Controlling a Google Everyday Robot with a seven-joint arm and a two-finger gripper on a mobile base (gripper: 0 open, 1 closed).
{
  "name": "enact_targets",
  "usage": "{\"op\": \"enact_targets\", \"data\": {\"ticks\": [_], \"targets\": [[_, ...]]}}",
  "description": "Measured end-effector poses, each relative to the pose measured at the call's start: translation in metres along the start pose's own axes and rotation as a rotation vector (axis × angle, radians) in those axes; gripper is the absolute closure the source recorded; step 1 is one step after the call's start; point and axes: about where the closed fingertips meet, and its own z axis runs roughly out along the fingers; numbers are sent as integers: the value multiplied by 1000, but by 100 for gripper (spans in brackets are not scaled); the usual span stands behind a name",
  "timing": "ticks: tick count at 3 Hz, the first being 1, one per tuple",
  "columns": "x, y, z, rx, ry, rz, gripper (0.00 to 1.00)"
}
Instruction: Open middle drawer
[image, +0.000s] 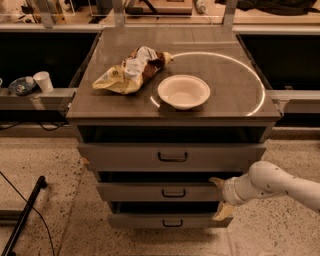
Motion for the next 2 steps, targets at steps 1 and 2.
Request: {"op": "enact_targets", "data": {"ticks": [1,2], "targets": [[5,2,2,-4,0,9,43],[1,1,-4,-4,0,9,59]]}}
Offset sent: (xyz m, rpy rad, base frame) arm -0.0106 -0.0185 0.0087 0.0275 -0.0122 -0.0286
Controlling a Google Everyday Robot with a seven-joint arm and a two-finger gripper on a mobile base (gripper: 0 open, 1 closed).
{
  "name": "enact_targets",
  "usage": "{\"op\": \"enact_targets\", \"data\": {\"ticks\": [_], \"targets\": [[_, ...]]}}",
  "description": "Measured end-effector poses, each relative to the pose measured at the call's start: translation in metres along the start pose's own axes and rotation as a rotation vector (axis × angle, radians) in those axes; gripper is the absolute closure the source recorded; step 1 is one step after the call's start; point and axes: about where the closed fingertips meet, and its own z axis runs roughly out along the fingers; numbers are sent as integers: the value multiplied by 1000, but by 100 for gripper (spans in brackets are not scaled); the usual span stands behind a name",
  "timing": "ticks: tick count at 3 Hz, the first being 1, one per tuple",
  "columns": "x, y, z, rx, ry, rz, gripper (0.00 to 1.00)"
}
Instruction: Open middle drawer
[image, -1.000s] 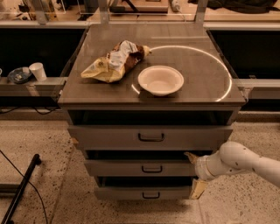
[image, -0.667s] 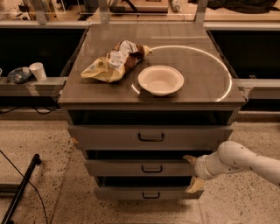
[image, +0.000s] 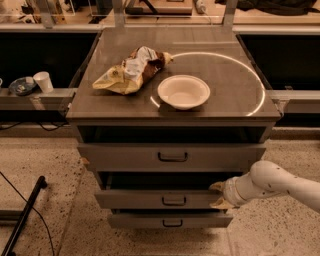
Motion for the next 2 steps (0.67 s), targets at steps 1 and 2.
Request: {"op": "enact_targets", "data": {"ticks": [1,2], "targets": [[-2,-1,-3,0,0,0,59],[-2,-1,-3,0,0,0,41]]}}
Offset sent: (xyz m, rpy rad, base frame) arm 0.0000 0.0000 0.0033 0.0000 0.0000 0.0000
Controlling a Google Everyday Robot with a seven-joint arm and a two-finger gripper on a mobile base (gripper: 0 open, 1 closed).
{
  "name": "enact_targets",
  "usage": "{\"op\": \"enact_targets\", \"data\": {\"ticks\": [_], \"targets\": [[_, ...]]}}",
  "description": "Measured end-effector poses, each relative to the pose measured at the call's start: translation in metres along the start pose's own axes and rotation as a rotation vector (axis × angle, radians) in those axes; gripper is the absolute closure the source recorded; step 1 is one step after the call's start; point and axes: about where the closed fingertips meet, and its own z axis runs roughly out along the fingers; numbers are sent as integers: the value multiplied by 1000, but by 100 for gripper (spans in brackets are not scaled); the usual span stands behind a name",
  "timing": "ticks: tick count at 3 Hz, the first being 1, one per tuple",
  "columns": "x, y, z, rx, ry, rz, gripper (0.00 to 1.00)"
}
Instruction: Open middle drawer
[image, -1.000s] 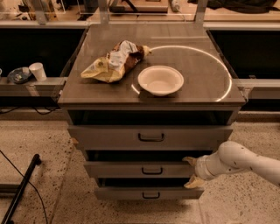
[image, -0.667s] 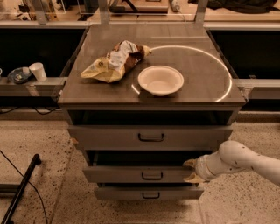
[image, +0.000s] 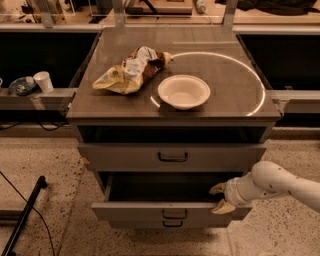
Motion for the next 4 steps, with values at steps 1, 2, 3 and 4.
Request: {"op": "enact_targets", "data": {"ticks": [1,2,3,4], "targets": [[0,0,0,0,0,0,16],[0,0,0,0,0,0,0],[1,2,2,-5,6,4,0],[2,28,5,-62,53,-9,0]]}}
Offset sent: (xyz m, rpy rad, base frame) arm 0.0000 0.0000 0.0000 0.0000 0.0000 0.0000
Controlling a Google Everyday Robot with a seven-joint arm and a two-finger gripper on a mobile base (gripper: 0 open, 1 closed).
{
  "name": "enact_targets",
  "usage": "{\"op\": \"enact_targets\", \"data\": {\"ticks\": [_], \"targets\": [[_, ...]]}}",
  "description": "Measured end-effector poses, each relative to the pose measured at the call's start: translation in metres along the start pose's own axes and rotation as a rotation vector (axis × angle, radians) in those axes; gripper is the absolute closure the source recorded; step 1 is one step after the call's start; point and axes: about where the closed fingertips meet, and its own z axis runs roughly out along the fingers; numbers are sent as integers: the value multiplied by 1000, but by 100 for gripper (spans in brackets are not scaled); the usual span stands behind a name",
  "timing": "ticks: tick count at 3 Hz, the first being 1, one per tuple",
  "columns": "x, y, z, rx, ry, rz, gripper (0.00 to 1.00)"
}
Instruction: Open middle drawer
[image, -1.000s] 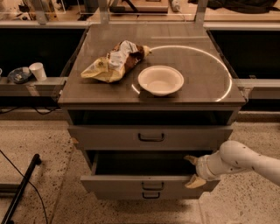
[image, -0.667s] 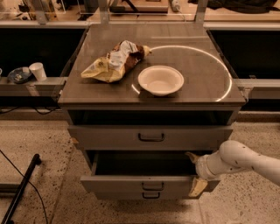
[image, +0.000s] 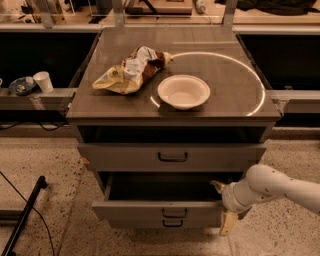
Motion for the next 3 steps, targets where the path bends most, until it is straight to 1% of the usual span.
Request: {"op": "enact_targets", "data": {"ticks": [1,2,3], "targets": [[0,29,-5,-47,38,-12,18],[0,50,-13,-73,19,-12,39],[-1,59,-26,-71,-3,-24,42]]}}
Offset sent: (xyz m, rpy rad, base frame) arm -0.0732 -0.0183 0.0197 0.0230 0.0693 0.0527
